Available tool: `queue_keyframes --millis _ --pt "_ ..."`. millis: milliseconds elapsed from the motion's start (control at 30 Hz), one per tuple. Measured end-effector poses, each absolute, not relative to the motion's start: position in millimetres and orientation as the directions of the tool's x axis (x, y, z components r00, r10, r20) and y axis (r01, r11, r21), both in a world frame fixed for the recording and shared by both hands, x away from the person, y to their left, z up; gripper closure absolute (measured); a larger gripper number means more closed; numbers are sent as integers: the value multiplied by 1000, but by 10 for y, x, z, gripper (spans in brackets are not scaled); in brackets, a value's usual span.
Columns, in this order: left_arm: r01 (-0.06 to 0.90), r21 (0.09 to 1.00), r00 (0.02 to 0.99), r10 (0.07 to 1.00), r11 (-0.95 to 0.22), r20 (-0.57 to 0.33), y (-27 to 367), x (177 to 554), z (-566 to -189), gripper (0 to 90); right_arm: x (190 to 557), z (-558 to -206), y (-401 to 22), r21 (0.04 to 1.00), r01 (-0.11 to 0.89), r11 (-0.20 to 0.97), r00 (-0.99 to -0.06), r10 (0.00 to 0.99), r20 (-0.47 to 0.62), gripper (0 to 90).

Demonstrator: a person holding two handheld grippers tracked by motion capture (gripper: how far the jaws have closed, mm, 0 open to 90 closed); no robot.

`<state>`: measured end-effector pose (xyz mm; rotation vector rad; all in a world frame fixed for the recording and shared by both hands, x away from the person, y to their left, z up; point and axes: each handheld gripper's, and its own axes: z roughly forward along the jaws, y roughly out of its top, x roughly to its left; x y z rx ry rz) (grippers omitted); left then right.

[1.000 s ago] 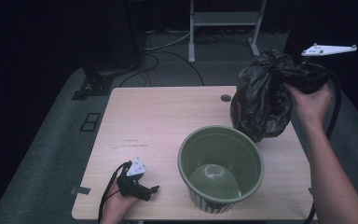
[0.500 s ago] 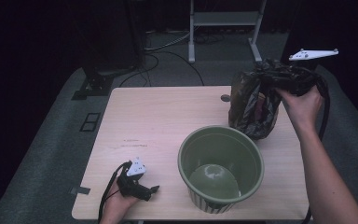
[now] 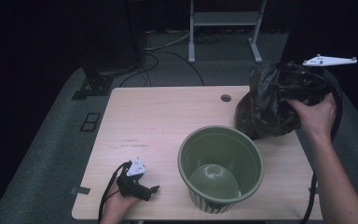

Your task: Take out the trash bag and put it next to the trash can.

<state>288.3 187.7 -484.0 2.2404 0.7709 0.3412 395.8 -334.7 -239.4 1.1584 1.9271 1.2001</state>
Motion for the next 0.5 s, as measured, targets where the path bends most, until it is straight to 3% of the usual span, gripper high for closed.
queue_keyframes --millis 500 --pt "427 716 783 621 -552 12 1875 2880 -4841 0 3510 -2644 -3445 906 364 214 -451 892 -30 100"
